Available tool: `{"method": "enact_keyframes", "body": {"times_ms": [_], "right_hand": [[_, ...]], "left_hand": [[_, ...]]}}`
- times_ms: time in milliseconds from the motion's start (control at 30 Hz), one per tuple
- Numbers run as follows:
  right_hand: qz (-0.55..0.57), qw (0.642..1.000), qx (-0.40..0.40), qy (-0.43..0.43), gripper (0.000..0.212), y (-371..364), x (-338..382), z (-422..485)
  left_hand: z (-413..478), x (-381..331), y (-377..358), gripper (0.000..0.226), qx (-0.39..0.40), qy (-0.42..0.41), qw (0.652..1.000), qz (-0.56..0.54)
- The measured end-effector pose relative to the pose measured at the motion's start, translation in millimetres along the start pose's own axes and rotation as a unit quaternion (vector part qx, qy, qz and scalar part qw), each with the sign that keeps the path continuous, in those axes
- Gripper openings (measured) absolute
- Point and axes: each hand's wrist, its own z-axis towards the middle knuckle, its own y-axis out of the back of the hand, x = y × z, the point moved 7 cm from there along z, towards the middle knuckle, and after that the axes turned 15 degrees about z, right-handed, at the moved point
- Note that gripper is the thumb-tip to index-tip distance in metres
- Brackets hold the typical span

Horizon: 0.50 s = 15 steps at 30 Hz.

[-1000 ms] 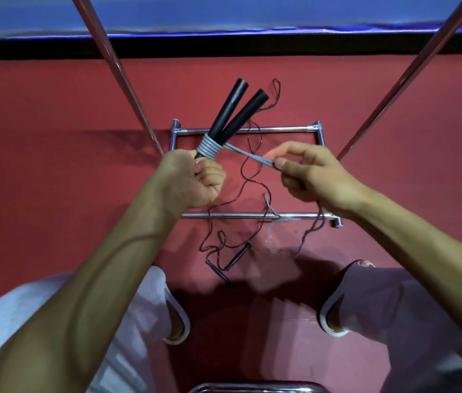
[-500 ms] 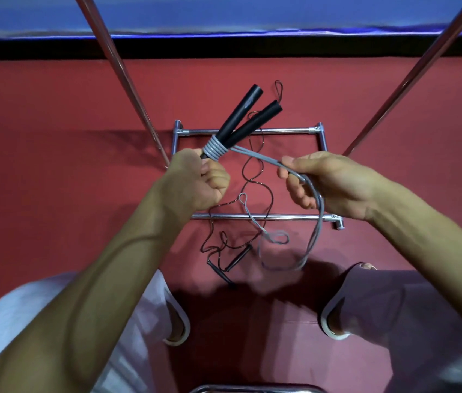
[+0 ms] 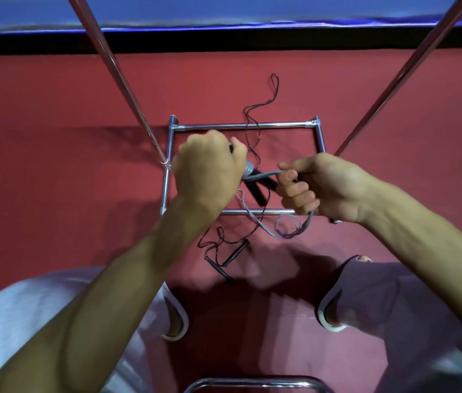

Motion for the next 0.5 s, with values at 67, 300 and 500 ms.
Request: {"method": "enact_keyframes", "body": {"times_ms": [67, 300, 500], "right_hand": [[-0.149, 0.985, -0.069, 0.041, 0.045, 9.3, 3.6, 3.3], [-0.56, 0.777, 0.004, 0.289, 0.017, -9.7, 31.9, -20.1], [-0.595, 0.745, 0.05, 0.299, 0.031, -6.4, 39.4, -28.1]], "left_hand": [[-4.8, -6.7, -7.4, 0.03, 0.051, -0.036, 0.998, 0.021], [-6.0, 4.1, -31.1, 0.037, 0.196, -0.028, 0.98, 0.029], [-0.3, 7.1, -41.6, 0.044, 0.304, -0.038, 0.951, -0.049]]}}
